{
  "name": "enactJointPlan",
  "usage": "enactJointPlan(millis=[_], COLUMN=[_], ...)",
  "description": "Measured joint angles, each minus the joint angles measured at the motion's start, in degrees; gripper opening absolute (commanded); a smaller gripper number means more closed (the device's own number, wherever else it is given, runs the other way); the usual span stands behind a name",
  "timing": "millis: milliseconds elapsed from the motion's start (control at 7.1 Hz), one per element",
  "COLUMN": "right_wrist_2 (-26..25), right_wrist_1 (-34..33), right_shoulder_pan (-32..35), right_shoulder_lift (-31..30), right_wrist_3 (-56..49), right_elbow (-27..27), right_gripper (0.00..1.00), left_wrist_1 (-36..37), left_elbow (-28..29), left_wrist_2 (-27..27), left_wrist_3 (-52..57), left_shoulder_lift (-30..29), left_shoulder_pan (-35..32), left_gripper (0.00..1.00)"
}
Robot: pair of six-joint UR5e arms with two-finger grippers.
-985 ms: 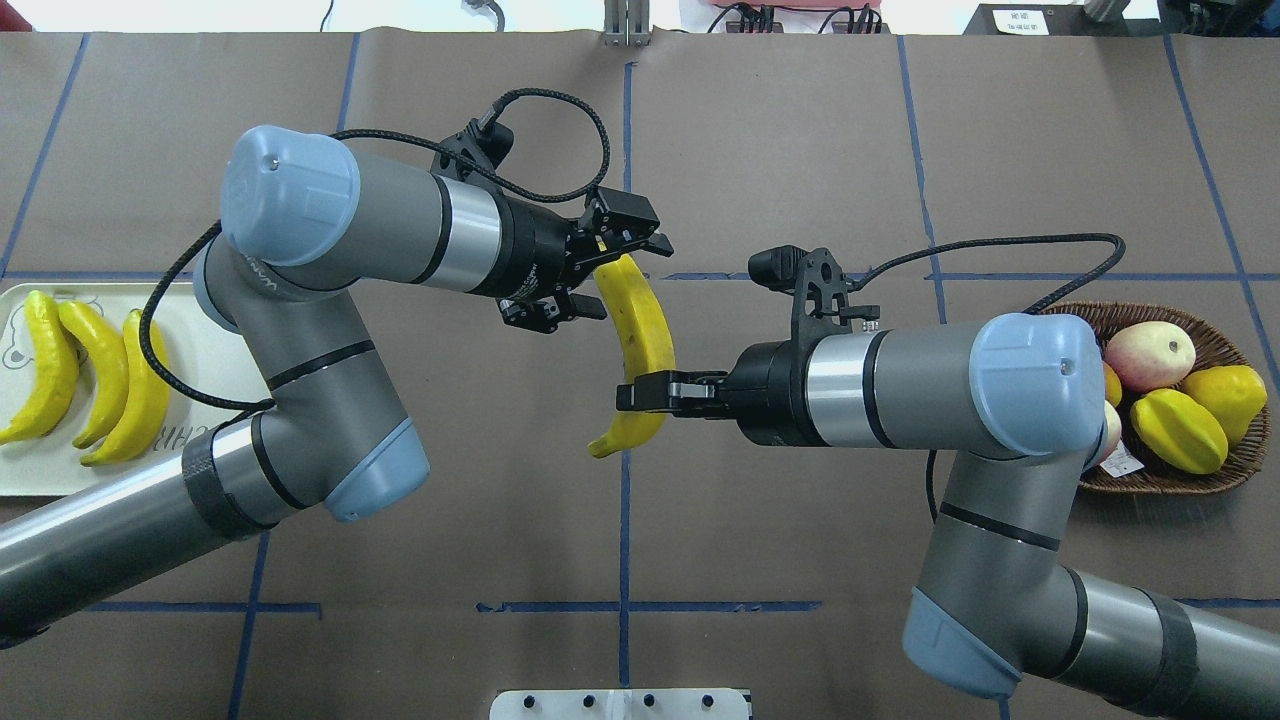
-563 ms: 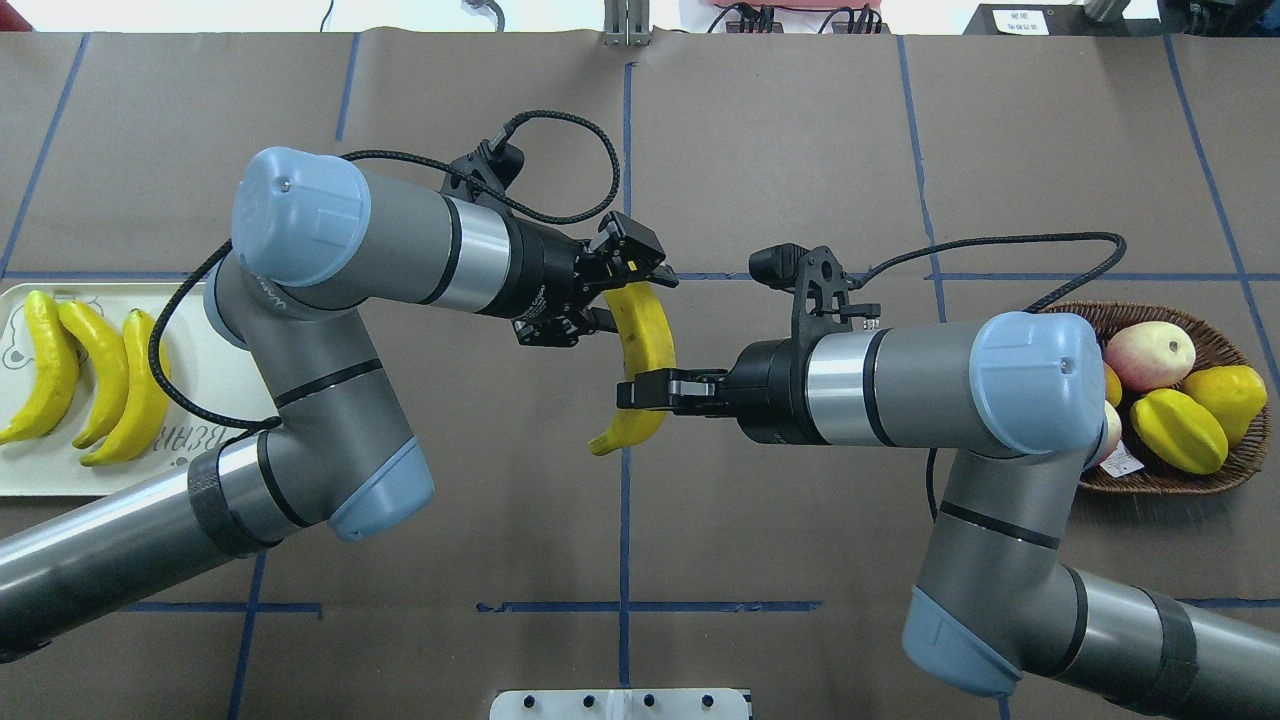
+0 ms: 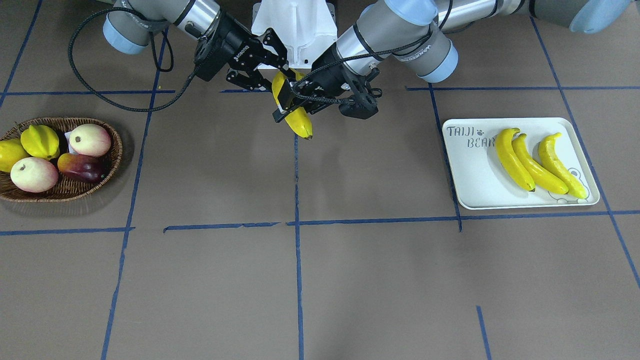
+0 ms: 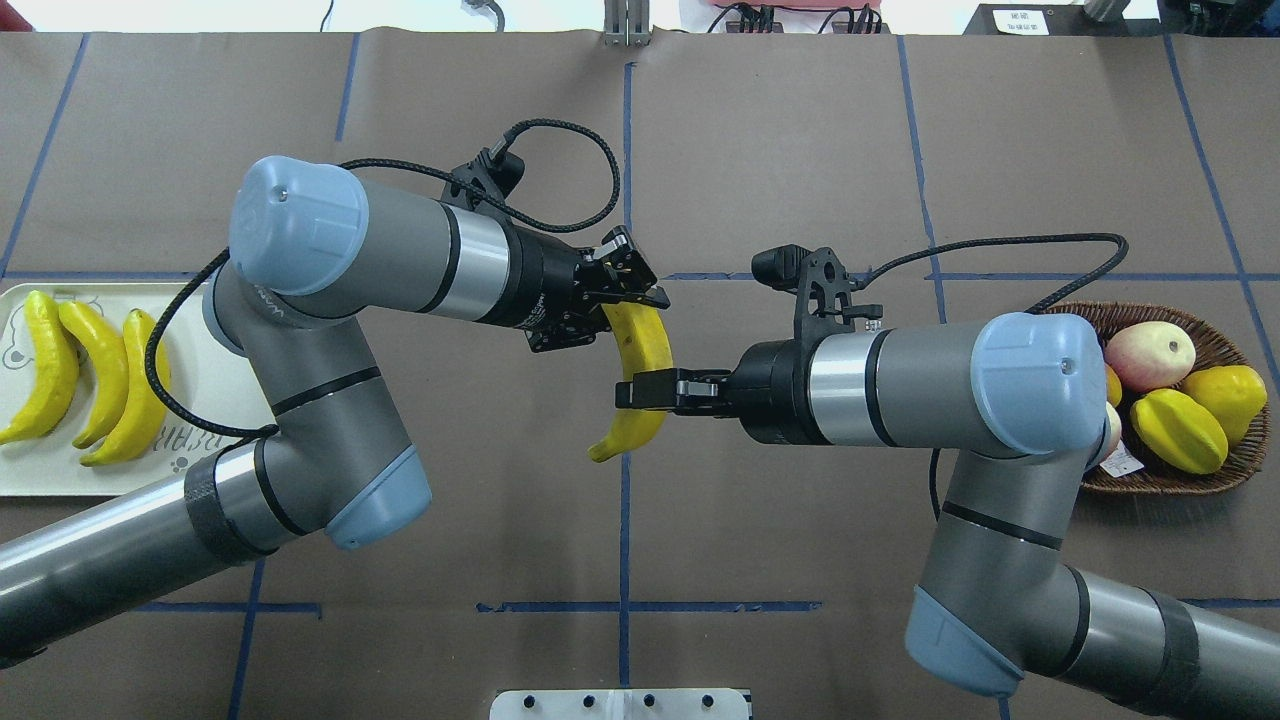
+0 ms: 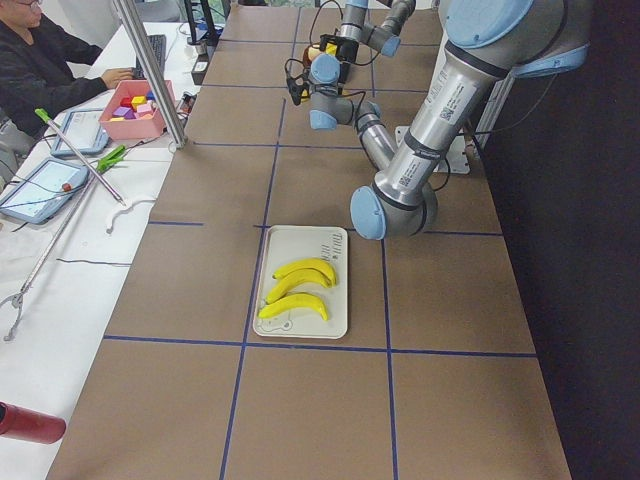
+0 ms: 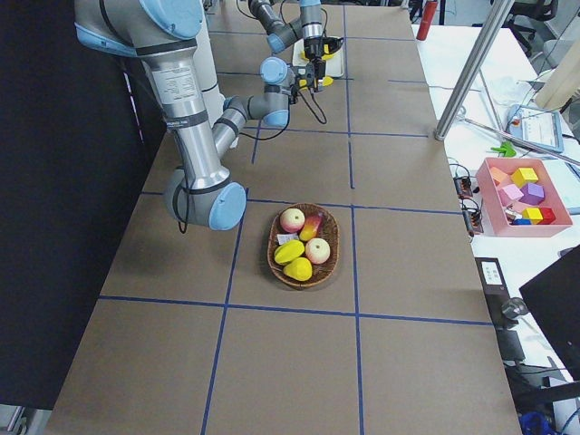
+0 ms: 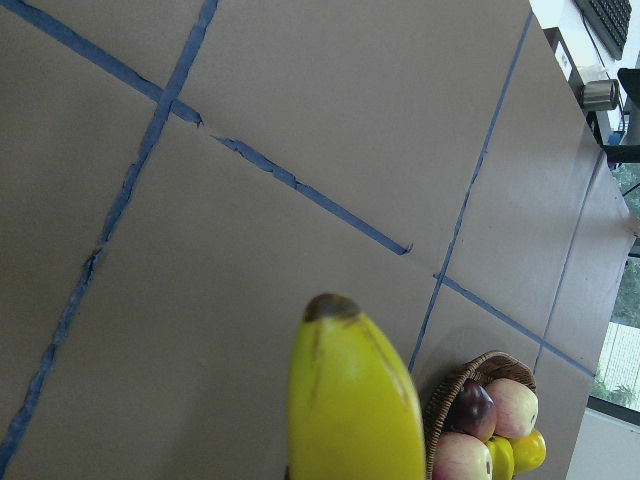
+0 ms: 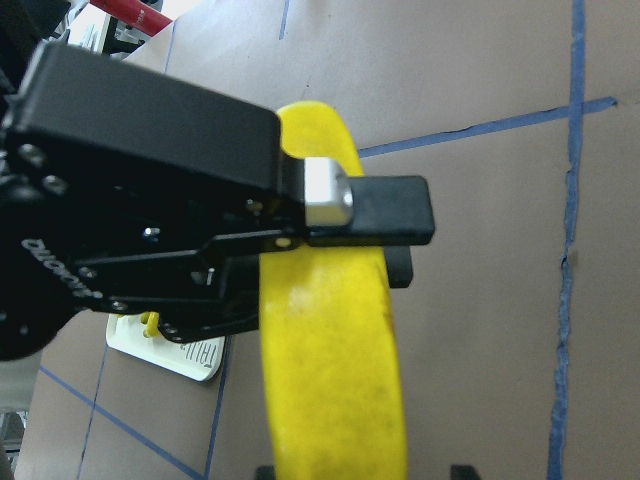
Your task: Transfer all bananas from basket to plate
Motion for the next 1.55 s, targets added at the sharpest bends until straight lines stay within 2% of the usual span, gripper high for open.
enactJointPlan(millis=[422,704,845,1126,1408,1548], right_wrist_2=[1.27,2.42,2.64,3.27,4.99,5.31], right_wrist_1=[-1.99,-8.94,-10.86,-15.35,-28.04,-34.44], right_shoulder_pan=[0.24,0.32,0.37,2.7,8.15,11.09], right_shoulder_lift=[-0.59,-2.81,-5.08,-8.66,-9.25,-9.12], right_wrist_3=[0.02,0.02,0.02,-1.47,-11.95,-18.97], right_elbow=[2.38,9.12,12.07,15.02,14.92,14.44], right_gripper=[1.0,1.0,1.0,1.0,1.0,1.0], left_wrist_1=[0.68,1.33,1.57,2.02,3.55,3.95], left_elbow=[0.23,1.42,1.74,1.85,1.15,0.93], left_wrist_2=[0.02,-0.24,-1.52,-7.58,-9.87,-9.73], left_wrist_3=[0.33,1.22,2.99,10.12,22.19,27.57], left_shoulder_lift=[0.11,1.93,4.45,12.24,22.4,26.77], left_shoulder_pan=[-1.07,-4.25,-6.47,-13.12,-18.02,-19.38], left_gripper=[0.0,0.0,0.0,0.0,0.0,0.06])
